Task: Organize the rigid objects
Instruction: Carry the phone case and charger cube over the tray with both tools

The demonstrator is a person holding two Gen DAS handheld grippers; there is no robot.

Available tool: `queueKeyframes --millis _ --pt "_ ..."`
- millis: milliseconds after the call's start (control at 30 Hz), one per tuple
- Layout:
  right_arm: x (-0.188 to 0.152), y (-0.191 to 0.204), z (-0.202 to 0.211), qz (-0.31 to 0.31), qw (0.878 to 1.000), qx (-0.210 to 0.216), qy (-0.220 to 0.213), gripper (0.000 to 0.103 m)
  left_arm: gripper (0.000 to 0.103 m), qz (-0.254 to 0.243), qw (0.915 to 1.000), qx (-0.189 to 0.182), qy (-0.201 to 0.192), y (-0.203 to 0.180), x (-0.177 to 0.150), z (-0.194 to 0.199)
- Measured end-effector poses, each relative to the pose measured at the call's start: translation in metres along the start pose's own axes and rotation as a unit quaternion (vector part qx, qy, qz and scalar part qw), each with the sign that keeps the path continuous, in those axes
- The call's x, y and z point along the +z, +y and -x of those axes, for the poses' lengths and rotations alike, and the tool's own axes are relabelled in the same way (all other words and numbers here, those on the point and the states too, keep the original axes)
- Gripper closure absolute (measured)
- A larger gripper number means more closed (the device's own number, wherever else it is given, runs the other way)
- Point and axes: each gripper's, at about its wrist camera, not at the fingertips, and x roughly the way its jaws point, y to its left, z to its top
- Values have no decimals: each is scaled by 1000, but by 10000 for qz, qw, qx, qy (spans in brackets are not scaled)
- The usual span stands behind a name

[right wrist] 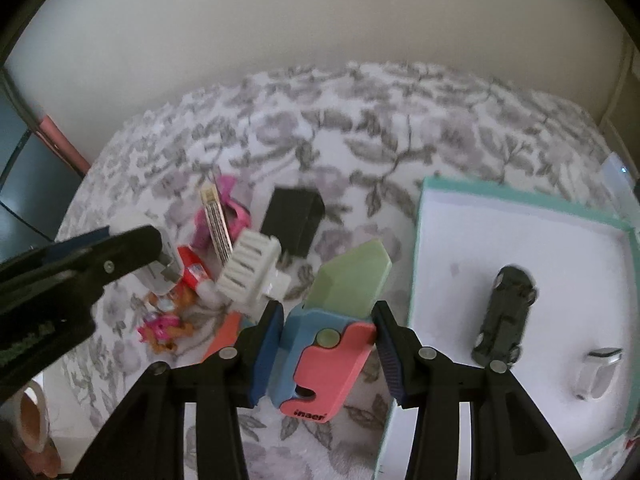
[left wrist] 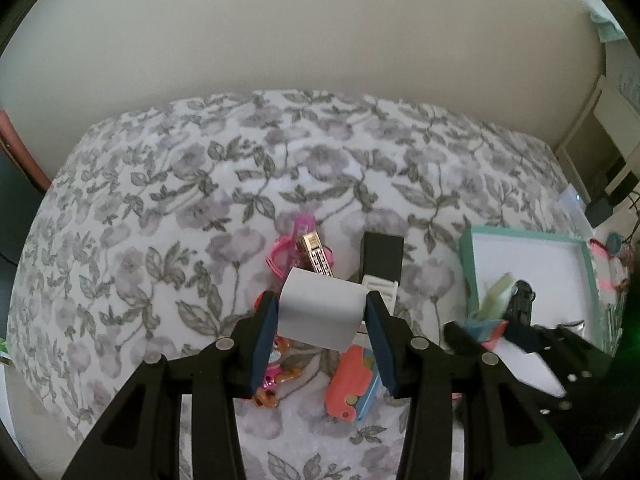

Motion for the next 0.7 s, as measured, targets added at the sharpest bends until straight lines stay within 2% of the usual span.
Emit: queueKeyframes --millis 200,300,400,567,700 --pt "16 -6 50 -64 9978 -170 -633 55 57 76 9996 -116 -260 -3 4 18" --pt "21 -16 69 -212 9963 -222 -809 55 57 9 9994 -186 -300 -12 5 22" --pt "20 -30 84 -387 9947 -341 -892 55 57 -77 9990 -282 -344 -25 6 25" --pt "15 -59 98 -690 9919 -534 -919 55 57 -205 9969 -658 -386 -50 7 31" --pt "8 -84 111 -908 9878 -804 -973 55 57 -503 9946 -847 -338 -82 4 32"
